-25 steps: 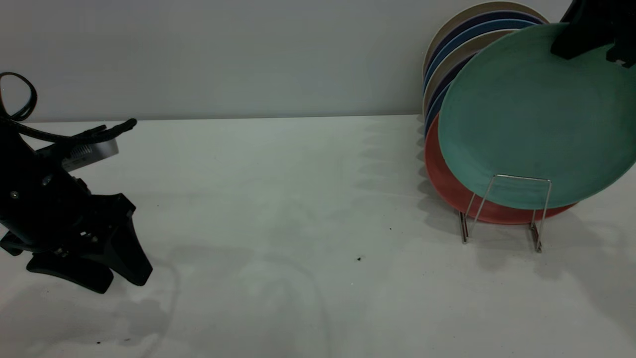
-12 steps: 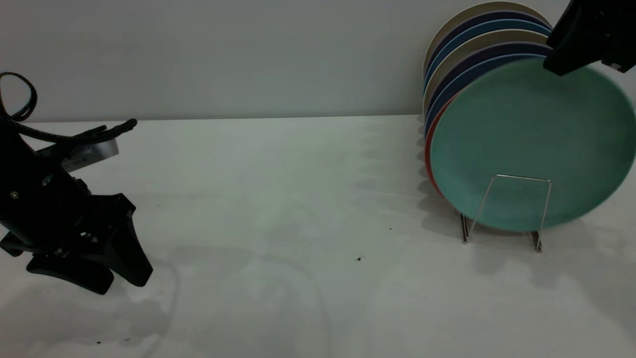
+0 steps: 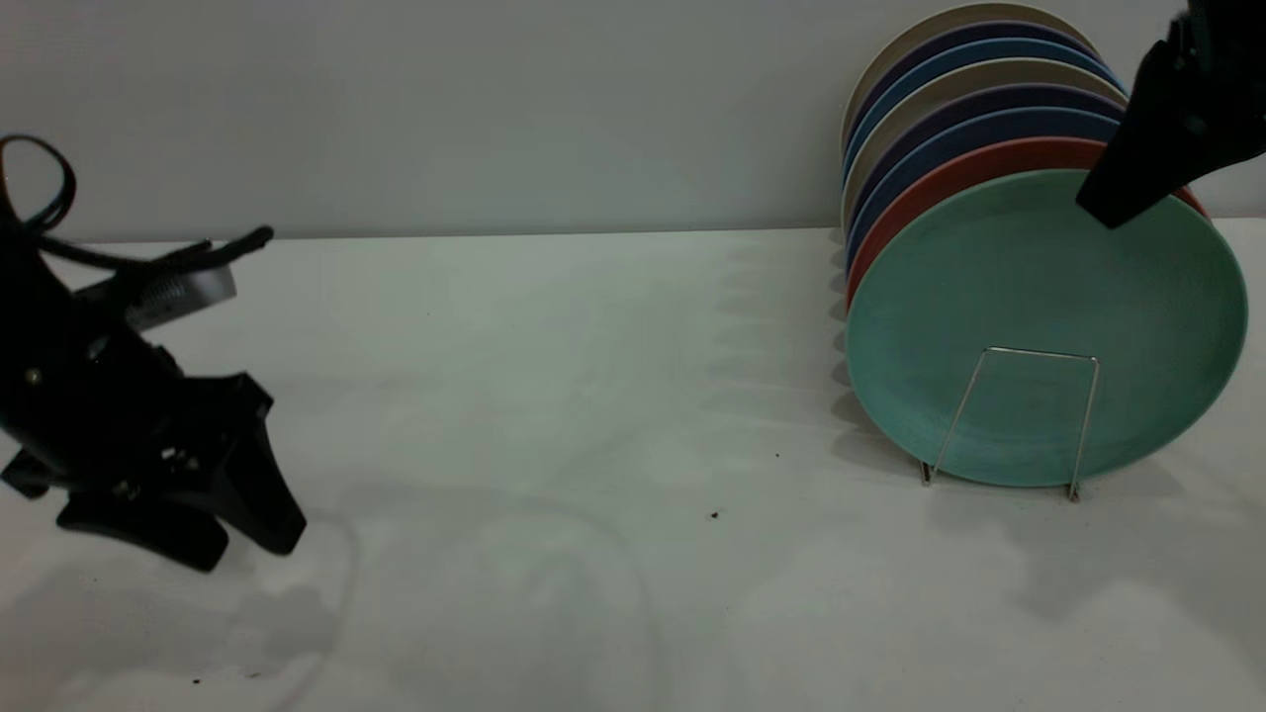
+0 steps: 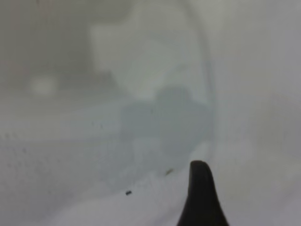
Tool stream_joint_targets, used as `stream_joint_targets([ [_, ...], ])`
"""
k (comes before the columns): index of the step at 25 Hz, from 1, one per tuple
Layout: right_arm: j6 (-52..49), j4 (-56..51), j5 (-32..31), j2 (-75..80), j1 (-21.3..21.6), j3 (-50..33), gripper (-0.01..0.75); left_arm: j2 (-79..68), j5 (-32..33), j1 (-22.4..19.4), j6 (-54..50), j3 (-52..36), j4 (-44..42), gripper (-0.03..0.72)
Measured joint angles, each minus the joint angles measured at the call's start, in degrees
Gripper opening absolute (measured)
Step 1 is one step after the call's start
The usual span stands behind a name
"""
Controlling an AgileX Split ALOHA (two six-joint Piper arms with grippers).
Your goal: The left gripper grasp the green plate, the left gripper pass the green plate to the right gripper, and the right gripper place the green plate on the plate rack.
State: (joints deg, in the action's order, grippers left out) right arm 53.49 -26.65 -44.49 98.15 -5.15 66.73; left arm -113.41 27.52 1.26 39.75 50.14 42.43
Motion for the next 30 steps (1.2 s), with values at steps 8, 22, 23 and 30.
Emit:
stream_joint_targets([
  [8,-37.8,13.3,-12.4,0.0,0.0,0.8,0.280,6.7,9.1,0.0,-23.5,9.5,-27.1,0.554],
  [22,-56.1,24.9,-24.4,-12.1,0.0,-2.6,0.280,35.2,25.5,0.0,-40.4,7.8,-46.4,0.554],
  [23,-56.1,24.9,-24.5,-14.6,0.0,-3.5,0.280,37.9,25.7,0.0,-40.4,6.3,-46.4,0.554],
  [30,-51.9,24.0,-25.6,-35.2,0.0,-11.1,0.280,57.9,27.4,0.0,-40.5,-4.6,-46.2,0.554],
])
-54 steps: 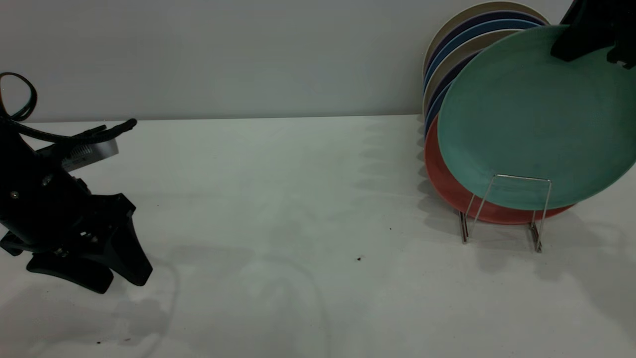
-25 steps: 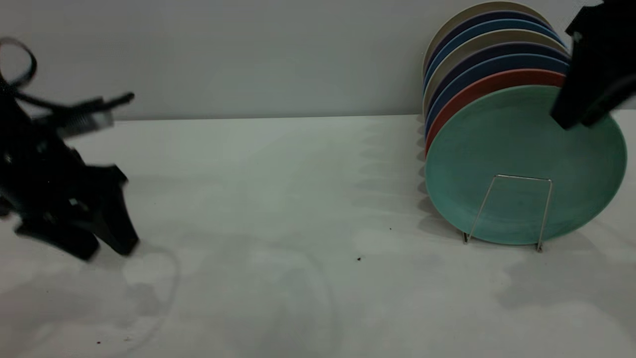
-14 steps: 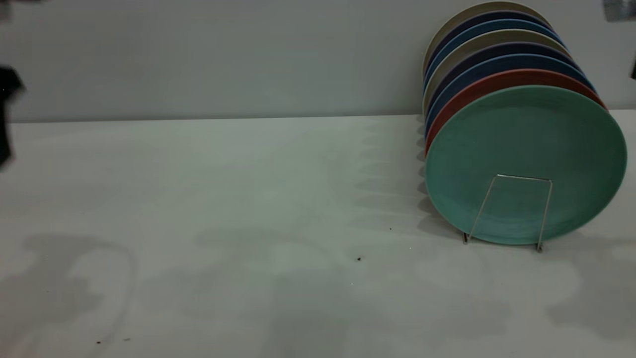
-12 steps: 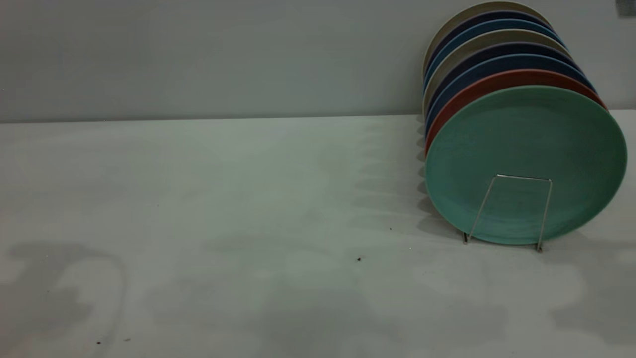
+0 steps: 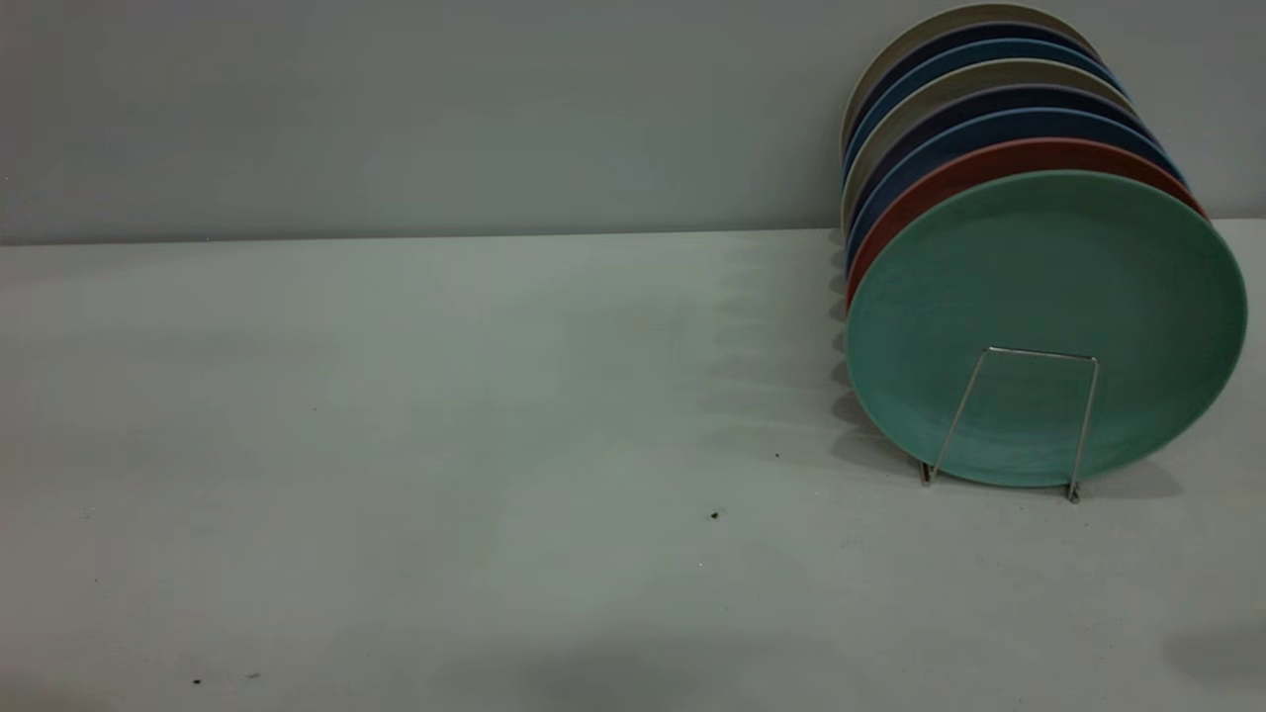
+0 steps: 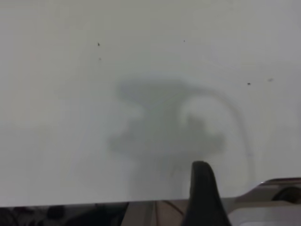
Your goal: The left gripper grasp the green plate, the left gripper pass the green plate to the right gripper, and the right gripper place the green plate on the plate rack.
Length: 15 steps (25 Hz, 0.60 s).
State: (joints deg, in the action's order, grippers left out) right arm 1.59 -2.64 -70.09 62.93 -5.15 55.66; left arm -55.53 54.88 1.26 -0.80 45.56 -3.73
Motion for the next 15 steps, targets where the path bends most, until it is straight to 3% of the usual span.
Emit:
stream_joint_targets([
  [9,7.5,-5.6,-1.0,-21.2,0.0,-12.7,0.279,25.5,6.9,0.0,-0.2,-9.0,5.9,0.554],
  [15,11.6,-5.6,0.0,-34.8,0.0,-21.9,0.235,37.3,10.6,0.0,-0.9,-10.5,8.7,0.554],
])
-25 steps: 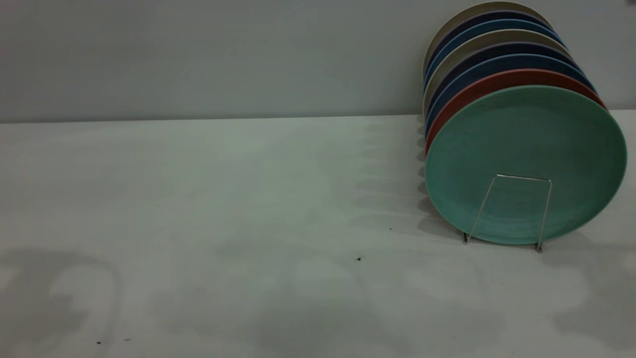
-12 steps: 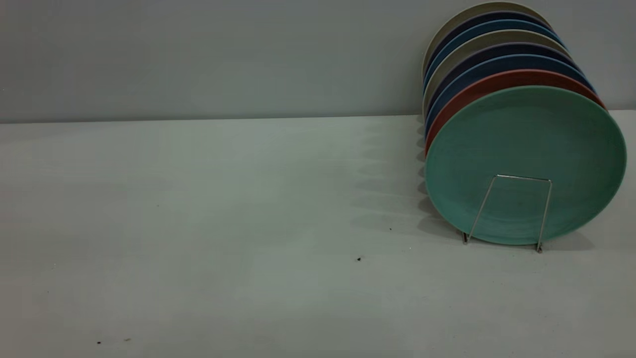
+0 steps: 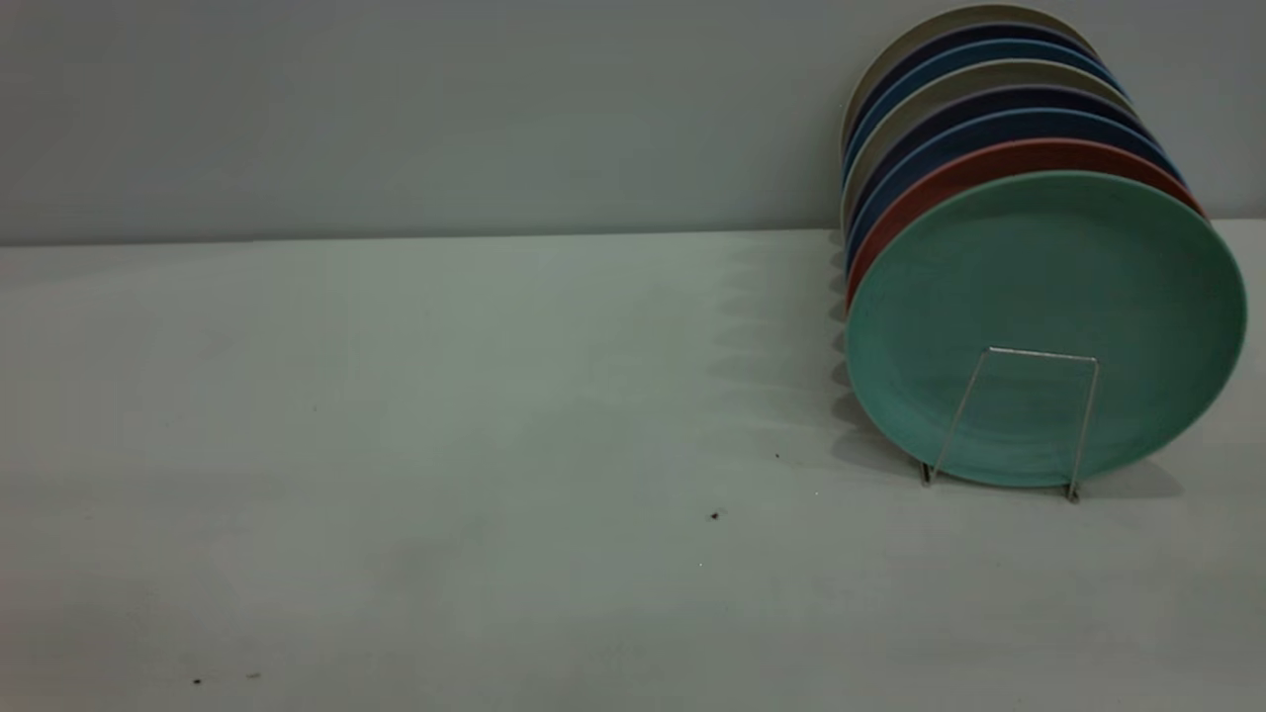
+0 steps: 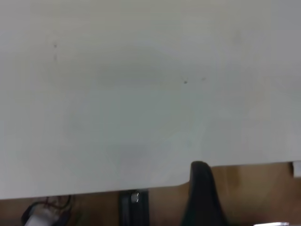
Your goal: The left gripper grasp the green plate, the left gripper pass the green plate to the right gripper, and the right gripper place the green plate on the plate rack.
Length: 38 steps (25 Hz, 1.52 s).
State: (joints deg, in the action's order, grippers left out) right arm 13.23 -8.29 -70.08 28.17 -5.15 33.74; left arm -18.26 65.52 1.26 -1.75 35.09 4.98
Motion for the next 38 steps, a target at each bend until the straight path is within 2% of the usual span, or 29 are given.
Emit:
stream_joint_targets([
  [6,4.0,0.0,3.7,-13.7,0.0,-6.0,0.231,5.8,1.0,0.0,-0.5,-3.2,-0.1,0.554],
  [11,4.3,0.0,4.2,-21.3,0.0,-6.2,0.234,10.9,1.0,0.0,4.5,-5.4,-5.3,0.554],
  [17,4.5,0.0,4.3,-22.0,0.0,-6.2,0.237,15.5,1.0,0.0,5.7,-5.5,-6.3,0.554],
  [38,2.8,0.0,4.3,-22.0,0.0,-6.2,0.238,15.8,-0.3,0.0,4.0,-7.2,-1.7,0.554],
])
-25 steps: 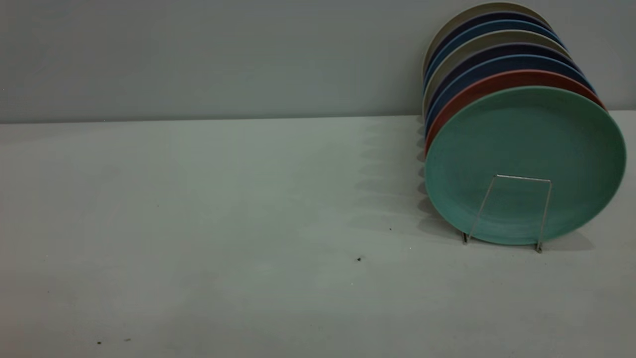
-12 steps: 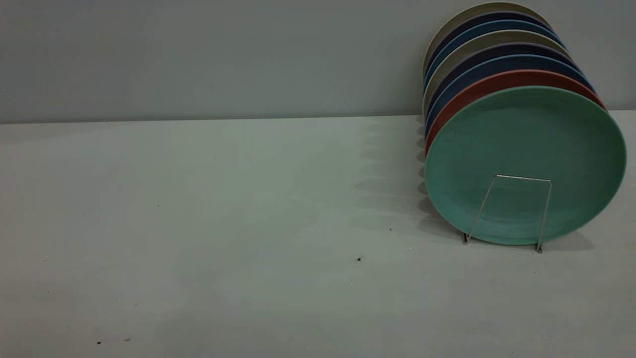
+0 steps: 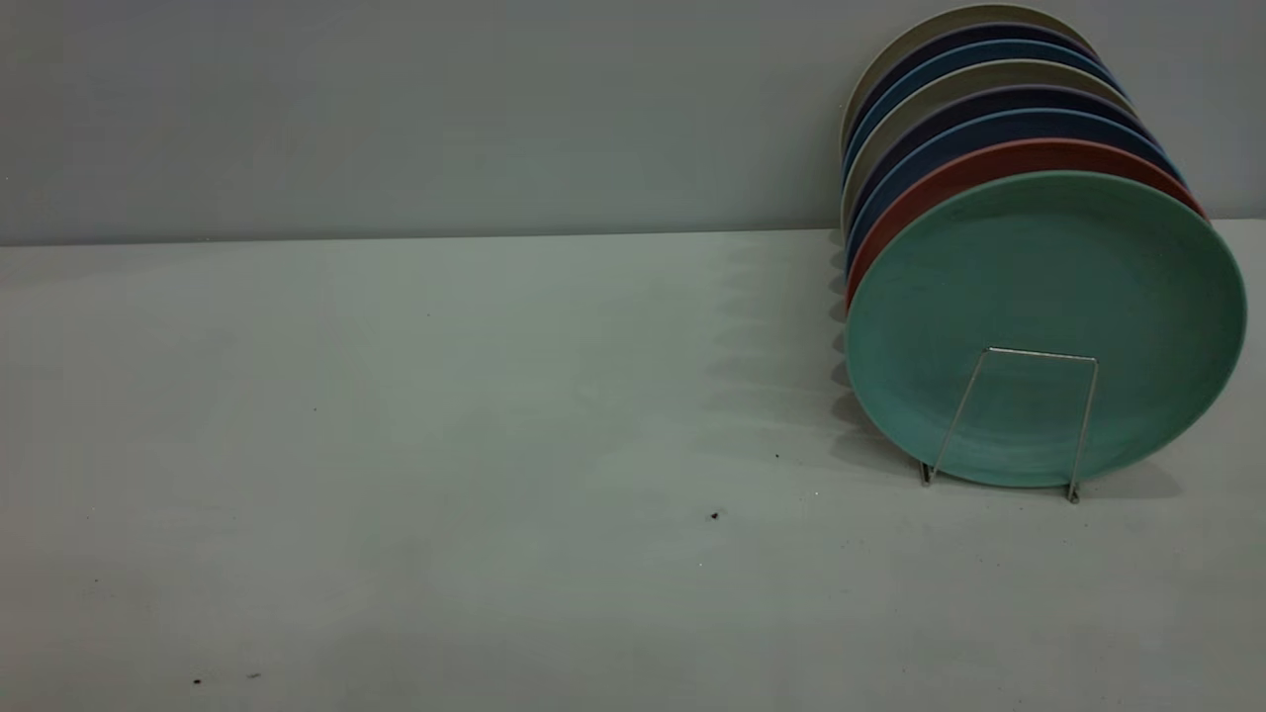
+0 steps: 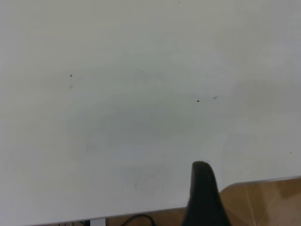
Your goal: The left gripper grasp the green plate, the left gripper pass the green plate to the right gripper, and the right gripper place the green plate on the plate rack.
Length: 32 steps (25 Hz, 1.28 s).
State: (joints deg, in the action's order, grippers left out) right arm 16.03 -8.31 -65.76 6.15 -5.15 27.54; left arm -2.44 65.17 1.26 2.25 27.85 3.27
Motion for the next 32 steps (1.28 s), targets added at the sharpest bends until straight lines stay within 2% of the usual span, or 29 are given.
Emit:
stream_joint_targets([
  [32,0.0,-0.1,0.0,-7.1,0.0,0.0,0.239,3.7,-0.2,0.0,-0.1,0.0,0.2,0.554],
])
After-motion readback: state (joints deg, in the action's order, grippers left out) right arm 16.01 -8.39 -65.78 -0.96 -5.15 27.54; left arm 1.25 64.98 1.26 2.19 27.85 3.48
